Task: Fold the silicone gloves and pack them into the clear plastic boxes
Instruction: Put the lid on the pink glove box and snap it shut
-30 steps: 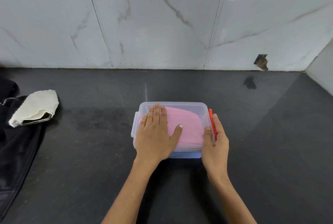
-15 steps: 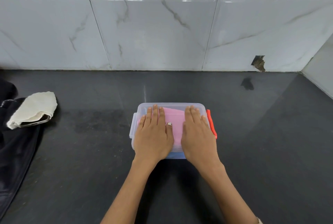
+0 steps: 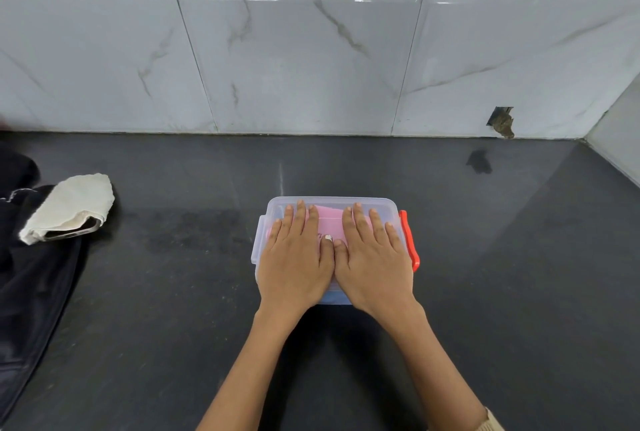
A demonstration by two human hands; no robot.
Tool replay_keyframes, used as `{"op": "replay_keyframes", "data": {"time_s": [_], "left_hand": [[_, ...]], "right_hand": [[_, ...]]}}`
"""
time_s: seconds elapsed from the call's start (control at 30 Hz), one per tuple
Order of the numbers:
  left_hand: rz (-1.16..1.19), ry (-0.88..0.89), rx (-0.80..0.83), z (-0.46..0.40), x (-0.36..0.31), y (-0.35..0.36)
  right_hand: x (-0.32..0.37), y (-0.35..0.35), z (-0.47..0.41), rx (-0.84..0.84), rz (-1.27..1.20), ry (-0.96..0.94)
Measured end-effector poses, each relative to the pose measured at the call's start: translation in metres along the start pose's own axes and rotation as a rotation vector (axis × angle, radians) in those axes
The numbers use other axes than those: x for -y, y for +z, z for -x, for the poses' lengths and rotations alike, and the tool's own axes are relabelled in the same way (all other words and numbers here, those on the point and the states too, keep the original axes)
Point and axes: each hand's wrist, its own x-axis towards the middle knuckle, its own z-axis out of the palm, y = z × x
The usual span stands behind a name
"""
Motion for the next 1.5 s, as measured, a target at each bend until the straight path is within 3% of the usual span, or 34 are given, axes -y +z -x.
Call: {"op": "replay_keyframes", "data": {"time_s": [0.13, 0.3, 0.47, 0.63, 0.8, 0.97, 1.1, 1.2, 1.5], "left_hand": [[0.274, -0.023, -0.380, 0.002, -0.001, -0.004], [0.615, -0.303, -0.780, 0.011, 0.006, 0.005], [1.182, -0.881, -0.605, 0.010, 0.009, 0.007], [1.397, -1.053, -0.420, 0.011, 0.010, 0.005], [1.455, -1.077, -0.275, 0.013, 0.010, -0.002], [1.465, -1.010, -0.452, 0.014, 0.011, 0.003], [1.223, -0.747, -0.638, 0.015, 0.014, 0.003], [1.164, -0.633, -0.661, 0.015, 0.017, 0.004], [1.081, -0.550, -0.609, 0.014, 0.023, 0.007]], "right_hand": [[0.001, 0.001, -0.001, 0.005, 0.001, -0.003], [0.000, 0.002, 0.001, -0.025, 0.015, -0.004], [0.000, 0.002, 0.001, -0.031, 0.004, -0.004], [0.000, 0.003, 0.001, -0.030, 0.015, -0.007], [-0.001, 0.003, 0.001, -0.029, 0.019, -0.011], [-0.002, 0.003, 0.001, -0.026, 0.031, -0.016], [-0.001, 0.004, 0.001, -0.031, 0.027, -0.014], [-0.002, 0.003, 0.000, -0.025, 0.029, -0.015], [-0.001, 0.004, 0.001, -0.049, 0.040, -0.014]]}}
